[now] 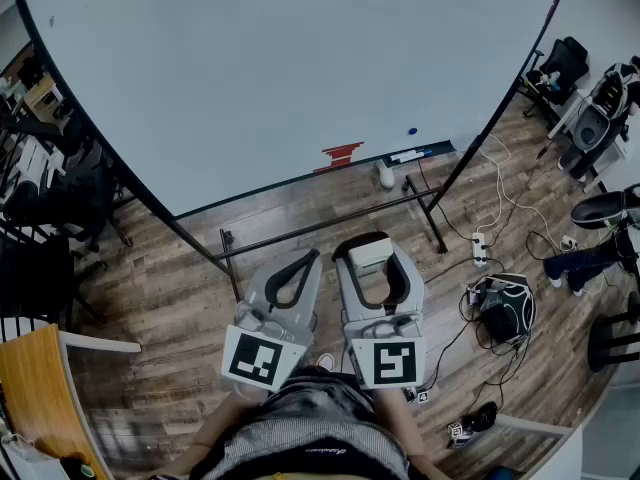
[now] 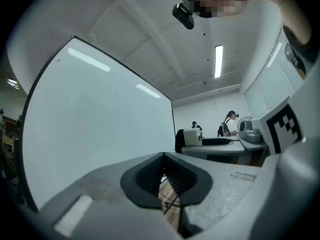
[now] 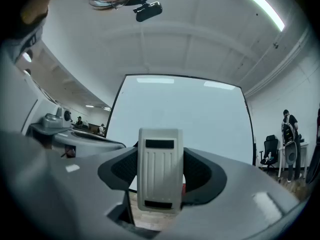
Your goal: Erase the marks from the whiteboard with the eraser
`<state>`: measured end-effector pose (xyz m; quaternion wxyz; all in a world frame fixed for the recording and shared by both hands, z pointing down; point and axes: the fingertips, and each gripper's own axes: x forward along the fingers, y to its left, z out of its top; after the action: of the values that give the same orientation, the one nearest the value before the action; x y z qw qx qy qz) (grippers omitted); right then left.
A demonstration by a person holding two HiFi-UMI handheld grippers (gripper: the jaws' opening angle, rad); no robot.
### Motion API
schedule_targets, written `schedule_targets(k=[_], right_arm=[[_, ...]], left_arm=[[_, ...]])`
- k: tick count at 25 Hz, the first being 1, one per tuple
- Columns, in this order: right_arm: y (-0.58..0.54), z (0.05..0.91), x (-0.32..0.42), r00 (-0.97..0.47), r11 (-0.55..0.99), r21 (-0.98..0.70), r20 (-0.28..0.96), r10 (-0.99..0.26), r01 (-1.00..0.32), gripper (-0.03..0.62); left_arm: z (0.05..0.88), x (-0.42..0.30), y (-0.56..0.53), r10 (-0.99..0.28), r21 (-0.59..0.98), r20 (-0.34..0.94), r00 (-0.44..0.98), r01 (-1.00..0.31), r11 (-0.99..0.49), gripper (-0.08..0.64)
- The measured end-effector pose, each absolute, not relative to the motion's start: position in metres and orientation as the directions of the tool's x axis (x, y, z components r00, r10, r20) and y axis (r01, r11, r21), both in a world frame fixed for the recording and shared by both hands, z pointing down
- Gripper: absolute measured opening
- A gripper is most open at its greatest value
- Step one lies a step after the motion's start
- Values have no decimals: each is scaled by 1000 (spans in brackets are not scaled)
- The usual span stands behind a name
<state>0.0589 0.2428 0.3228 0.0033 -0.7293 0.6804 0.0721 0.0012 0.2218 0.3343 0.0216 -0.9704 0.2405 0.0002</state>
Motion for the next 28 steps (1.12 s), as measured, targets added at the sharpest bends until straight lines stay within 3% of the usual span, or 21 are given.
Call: schedule_targets(k=[17, 28], right_arm=[[234, 325, 111, 38, -43, 42, -100, -994, -998, 261], [109, 337, 160, 73, -78, 49, -94, -993, -996, 261]], left_arm=[[345, 50, 217, -469, 22, 2, 883, -468, -883, -2], [359, 92, 78, -455, 53, 5, 890, -455, -889, -2]])
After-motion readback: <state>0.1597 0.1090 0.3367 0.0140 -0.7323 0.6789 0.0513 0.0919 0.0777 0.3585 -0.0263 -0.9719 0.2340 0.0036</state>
